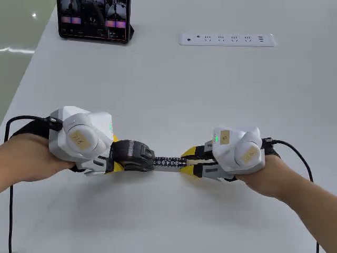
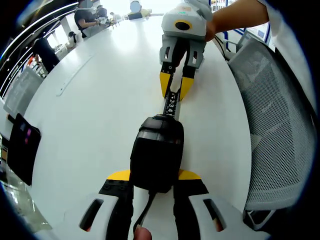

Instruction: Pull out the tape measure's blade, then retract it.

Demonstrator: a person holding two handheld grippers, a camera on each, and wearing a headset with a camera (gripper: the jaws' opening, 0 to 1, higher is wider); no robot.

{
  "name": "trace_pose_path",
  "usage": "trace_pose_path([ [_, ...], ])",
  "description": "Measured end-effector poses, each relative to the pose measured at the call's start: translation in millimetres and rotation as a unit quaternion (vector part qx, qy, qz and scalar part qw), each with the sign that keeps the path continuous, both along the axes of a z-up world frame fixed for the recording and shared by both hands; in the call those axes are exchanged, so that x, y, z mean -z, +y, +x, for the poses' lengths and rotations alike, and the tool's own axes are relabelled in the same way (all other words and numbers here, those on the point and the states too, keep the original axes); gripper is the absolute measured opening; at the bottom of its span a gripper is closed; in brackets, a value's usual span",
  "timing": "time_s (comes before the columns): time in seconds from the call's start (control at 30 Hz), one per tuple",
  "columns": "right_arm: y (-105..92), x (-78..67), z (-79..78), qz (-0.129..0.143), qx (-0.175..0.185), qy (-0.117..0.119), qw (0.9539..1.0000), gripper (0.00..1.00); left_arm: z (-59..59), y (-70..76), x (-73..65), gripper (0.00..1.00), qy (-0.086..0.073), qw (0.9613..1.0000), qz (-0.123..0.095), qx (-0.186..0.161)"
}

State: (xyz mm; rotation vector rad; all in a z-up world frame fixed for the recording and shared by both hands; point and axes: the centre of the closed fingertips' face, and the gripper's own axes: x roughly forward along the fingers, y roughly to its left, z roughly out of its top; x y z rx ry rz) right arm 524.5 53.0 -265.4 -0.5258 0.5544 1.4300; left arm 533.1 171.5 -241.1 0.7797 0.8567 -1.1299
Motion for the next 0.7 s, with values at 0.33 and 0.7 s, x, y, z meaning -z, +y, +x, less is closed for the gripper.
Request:
trace_pose_path([
  [0.33, -9.5, -0.8, 1.6, -0.003, 0.005, -0.001, 1.0000, 0.10, 0.4, -0.1, -0.3, 0.25, -0.001, 1.0000, 0.001, -0.002],
  [0.7, -24.4, -1.0, 2.5, -0.011, 0.008, -0.002, 0.9999, 0.10, 1.1, -0.4, -0.1, 0.25, -0.001, 1.0000, 0.001, -0.002],
])
